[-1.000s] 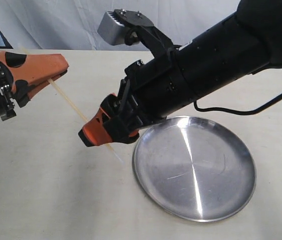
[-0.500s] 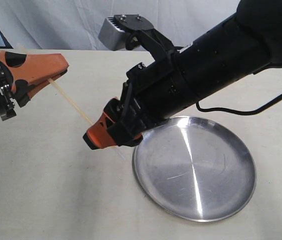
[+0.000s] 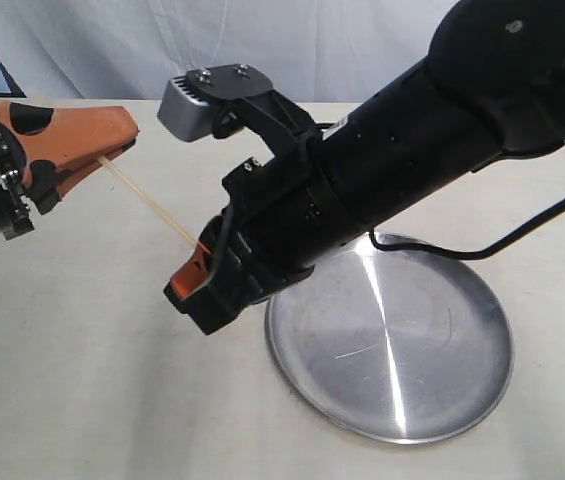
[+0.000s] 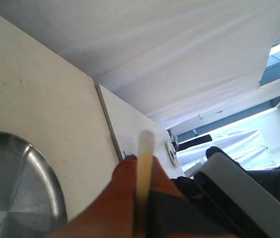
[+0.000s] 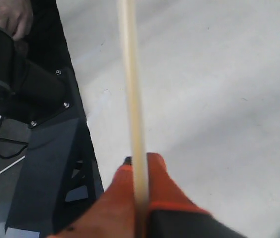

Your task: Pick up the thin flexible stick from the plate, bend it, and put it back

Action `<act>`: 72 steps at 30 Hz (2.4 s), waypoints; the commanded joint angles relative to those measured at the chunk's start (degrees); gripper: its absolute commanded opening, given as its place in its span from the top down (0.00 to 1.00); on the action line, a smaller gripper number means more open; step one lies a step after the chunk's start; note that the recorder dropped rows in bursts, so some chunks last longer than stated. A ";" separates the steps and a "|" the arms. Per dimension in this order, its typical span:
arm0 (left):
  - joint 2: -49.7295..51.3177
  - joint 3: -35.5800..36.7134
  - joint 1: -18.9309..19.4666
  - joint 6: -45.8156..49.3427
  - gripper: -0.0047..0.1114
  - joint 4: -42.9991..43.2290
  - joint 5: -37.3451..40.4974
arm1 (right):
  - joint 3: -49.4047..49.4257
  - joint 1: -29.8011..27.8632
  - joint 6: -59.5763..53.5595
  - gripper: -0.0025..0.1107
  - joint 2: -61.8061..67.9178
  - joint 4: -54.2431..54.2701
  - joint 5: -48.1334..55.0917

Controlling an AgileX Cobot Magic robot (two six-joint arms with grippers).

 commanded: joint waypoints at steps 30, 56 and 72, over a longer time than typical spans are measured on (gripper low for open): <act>0.01 -0.33 -6.40 18.43 0.96 5.14 3.49 | 0.19 -0.33 4.72 0.99 -0.15 22.49 -10.74; 0.01 -0.33 -11.64 24.01 0.96 8.93 9.58 | 0.19 -0.33 5.98 0.99 -0.04 33.01 -17.44; 0.01 -3.73 -11.64 24.01 0.96 8.76 16.87 | 0.19 -0.33 7.09 0.99 -0.04 22.59 -16.08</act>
